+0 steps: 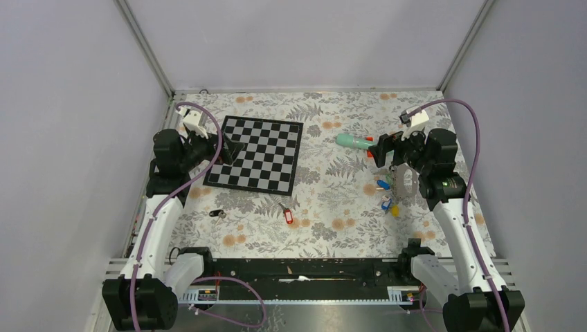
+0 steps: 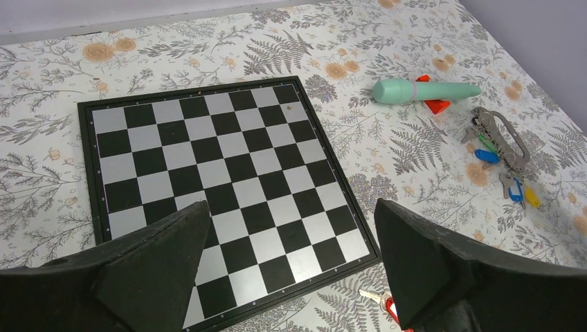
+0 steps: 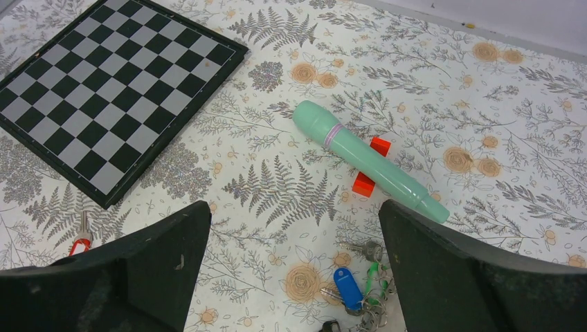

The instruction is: Put the keys on the keyring

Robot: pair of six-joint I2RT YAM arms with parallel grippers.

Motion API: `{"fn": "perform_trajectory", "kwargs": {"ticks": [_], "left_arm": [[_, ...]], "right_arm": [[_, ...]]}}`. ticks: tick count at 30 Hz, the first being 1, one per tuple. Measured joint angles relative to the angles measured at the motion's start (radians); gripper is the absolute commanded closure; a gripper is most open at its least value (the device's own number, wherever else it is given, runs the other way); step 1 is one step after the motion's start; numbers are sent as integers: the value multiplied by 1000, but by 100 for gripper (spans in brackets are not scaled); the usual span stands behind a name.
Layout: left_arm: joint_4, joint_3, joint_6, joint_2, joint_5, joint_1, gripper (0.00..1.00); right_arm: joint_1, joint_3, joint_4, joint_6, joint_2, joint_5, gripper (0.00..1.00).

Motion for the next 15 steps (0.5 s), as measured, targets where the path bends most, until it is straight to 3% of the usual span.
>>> {"fn": "perform_trajectory", "kwargs": {"ticks": [15], "left_arm": [[6,-10,-6,0,-21,0,1]], "right_arm": [[-8,-2,0,-6,-1,-1,1]]}}
